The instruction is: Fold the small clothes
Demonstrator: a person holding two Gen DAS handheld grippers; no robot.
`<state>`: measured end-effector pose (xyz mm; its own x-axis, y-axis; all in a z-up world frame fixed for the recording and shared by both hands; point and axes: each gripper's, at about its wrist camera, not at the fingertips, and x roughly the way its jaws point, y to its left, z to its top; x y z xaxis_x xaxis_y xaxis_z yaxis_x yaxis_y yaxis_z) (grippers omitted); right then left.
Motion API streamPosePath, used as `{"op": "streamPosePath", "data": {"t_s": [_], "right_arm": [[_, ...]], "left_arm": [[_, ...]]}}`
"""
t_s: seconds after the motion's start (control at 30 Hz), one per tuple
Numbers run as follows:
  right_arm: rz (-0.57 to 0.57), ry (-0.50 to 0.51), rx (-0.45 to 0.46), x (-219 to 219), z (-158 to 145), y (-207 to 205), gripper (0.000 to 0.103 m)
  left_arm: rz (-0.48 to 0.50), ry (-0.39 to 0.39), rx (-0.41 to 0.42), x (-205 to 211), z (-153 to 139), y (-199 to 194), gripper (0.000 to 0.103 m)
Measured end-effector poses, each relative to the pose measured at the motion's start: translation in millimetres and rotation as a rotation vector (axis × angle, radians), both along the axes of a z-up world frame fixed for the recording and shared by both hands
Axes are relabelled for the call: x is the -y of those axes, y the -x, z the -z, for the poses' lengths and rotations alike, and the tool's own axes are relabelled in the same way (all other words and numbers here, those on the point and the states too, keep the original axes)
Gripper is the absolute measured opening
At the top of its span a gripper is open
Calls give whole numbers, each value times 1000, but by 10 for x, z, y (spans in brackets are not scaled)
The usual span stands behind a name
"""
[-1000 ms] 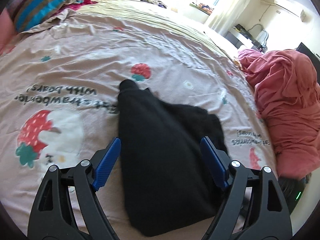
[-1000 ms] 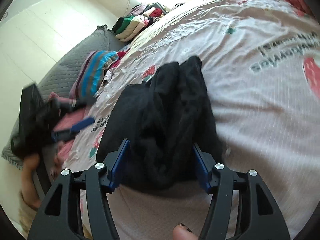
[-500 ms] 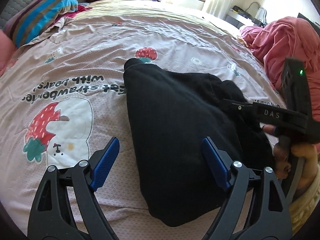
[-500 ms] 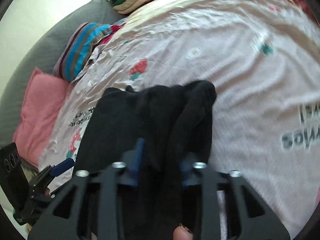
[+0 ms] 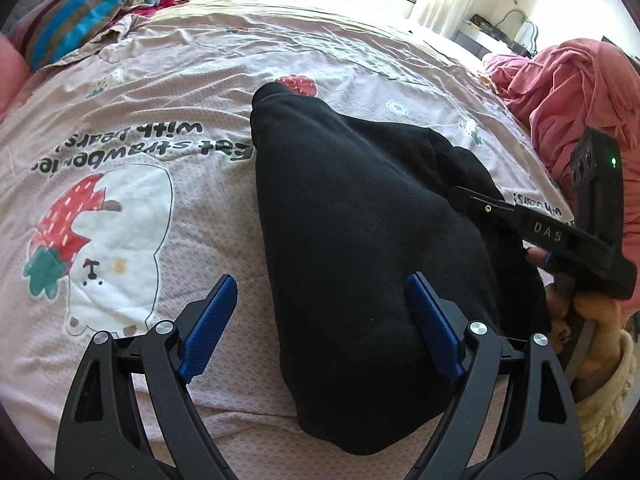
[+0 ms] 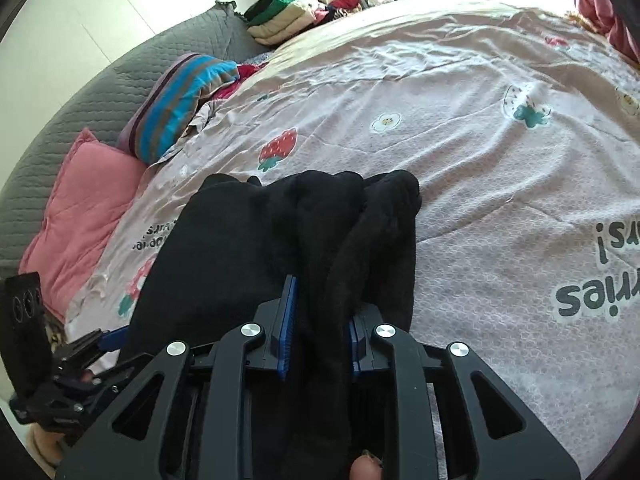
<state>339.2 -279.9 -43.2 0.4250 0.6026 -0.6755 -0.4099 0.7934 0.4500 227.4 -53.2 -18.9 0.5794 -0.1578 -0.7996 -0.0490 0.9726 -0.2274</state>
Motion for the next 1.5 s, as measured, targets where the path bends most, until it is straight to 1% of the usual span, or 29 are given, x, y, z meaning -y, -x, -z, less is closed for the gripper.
{"op": "streamPosePath", "data": {"t_s": [0.03,0.07,0.17,0.2,0.23,0.27,0.3,0.4,0.47,0.57,0.67,0.7,0.73,0.77,0.83,0.87,0.93,1.0,1.07,1.1,1.17,1.23,1.3,1.33,1.4,1.5], "right_arm": [[8,20,12,-13,-11,22,25],[16,39,20,6,-25,50,32],[37,81,58,6,-173,204,38],[41,87,70,16,-215,247,38],[46,93,86,26,-274,307,45],[51,94,98,55,-308,363,58],[59,93,110,88,-351,444,63],[65,100,138,145,-427,666,64],[58,108,140,165,-427,796,65],[57,112,115,200,-360,929,65],[67,118,76,230,-248,974,65],[72,122,66,236,-201,978,64],[74,121,63,248,-167,979,47],[76,117,54,265,-134,977,39],[86,119,44,291,-84,988,40],[96,139,42,293,-55,991,47],[121,178,44,275,-11,1011,54],[126,178,61,273,-52,1070,54],[139,189,120,266,-168,1187,56],[148,205,162,257,-250,1276,58],[174,226,218,255,-364,1410,85],[194,221,275,272,-481,1575,89],[205,220,312,292,-560,1707,93],[210,217,326,295,-593,1756,96],[217,208,364,308,-669,1921,97],[231,195,394,337,-747,2087,98]], "left_arm": [[-2,1,2,-3,-3,13,79],[-2,-2,2,-1,-8,21,79],[0,-11,9,1,-34,56,79],[0,-19,12,-5,-40,66,79],[-1,-21,14,-11,-46,74,79],[0,-18,16,-20,-49,86,79],[1,-13,16,-27,-49,94,79],[3,-14,24,-33,-63,135,79],[6,-18,29,-30,-77,156,79],[7,-12,35,-36,-98,201,79],[14,-14,38,-34,-109,246,79],[16,-15,38,-32,-112,259,79],[18,-15,38,-27,-114,268,79],[22,-14,38,-23,-113,280,79],[30,-16,38,-4,-112,299,80],[34,-21,39,6,-109,311,80],[37,-17,35,21,-101,334,81],[44,-15,33,28,-103,354,81],[49,-29,44,44,-121,400,81],[50,-31,49,46,-135,422,81],[51,-29,65,41,-182,485,82],[48,-32,82,34,-228,545,88],[51,-33,104,23,-284,627,89],[52,-36,112,21,-308,663,92],[53,-47,129,9,-361,760,93],[67,-64,144,-12,-425,897,93]]}}
